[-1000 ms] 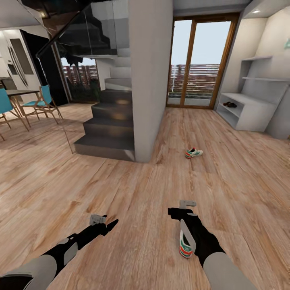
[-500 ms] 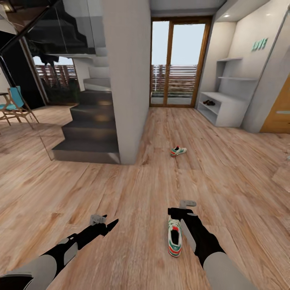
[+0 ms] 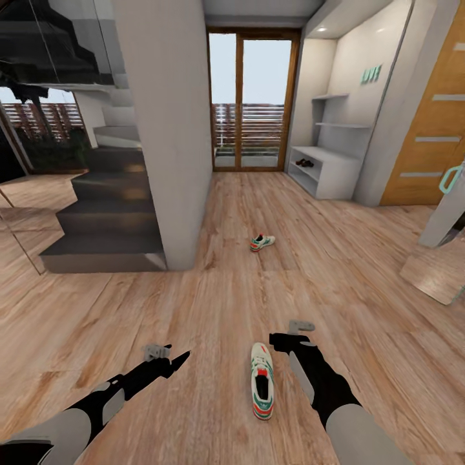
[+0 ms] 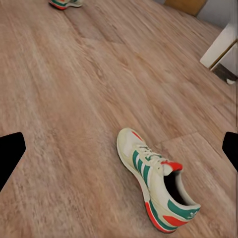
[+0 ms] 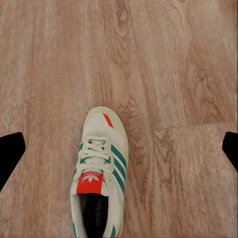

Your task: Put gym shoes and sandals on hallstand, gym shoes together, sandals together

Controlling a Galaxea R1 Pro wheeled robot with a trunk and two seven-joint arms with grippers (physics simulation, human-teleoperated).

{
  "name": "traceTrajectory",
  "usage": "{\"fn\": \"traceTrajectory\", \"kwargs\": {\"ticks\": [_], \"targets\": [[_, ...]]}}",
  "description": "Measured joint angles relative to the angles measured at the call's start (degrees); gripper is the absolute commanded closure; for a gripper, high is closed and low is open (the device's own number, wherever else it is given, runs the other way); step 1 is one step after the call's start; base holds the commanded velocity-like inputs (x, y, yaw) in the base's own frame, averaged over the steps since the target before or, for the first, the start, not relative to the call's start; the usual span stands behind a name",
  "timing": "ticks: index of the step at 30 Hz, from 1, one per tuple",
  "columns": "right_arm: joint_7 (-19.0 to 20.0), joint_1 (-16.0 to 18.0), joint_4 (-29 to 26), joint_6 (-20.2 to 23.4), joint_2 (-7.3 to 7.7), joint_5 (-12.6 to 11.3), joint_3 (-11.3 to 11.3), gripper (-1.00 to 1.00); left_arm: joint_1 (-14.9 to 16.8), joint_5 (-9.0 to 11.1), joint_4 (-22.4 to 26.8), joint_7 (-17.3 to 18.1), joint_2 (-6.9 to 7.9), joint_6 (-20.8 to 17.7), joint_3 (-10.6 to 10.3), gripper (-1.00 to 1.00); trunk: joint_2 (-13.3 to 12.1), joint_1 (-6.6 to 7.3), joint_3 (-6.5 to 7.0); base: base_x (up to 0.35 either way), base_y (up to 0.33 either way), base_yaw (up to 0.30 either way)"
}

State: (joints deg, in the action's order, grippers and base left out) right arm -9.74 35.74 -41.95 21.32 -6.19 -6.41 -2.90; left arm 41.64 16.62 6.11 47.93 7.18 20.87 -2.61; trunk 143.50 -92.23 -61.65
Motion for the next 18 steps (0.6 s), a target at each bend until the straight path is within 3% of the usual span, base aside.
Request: {"fn": "traceTrajectory", "kwargs": {"ticks": [18], "targets": [[0.03,0.01,-0.23,-0.09,0.0,0.59,-0.4,-1.0,-0.01,-0.12,0.01,-0.96,0.1,0.01,0.1,-1.0,0.0,0.0,0.0,0.001,0.0,-0.024]]}}
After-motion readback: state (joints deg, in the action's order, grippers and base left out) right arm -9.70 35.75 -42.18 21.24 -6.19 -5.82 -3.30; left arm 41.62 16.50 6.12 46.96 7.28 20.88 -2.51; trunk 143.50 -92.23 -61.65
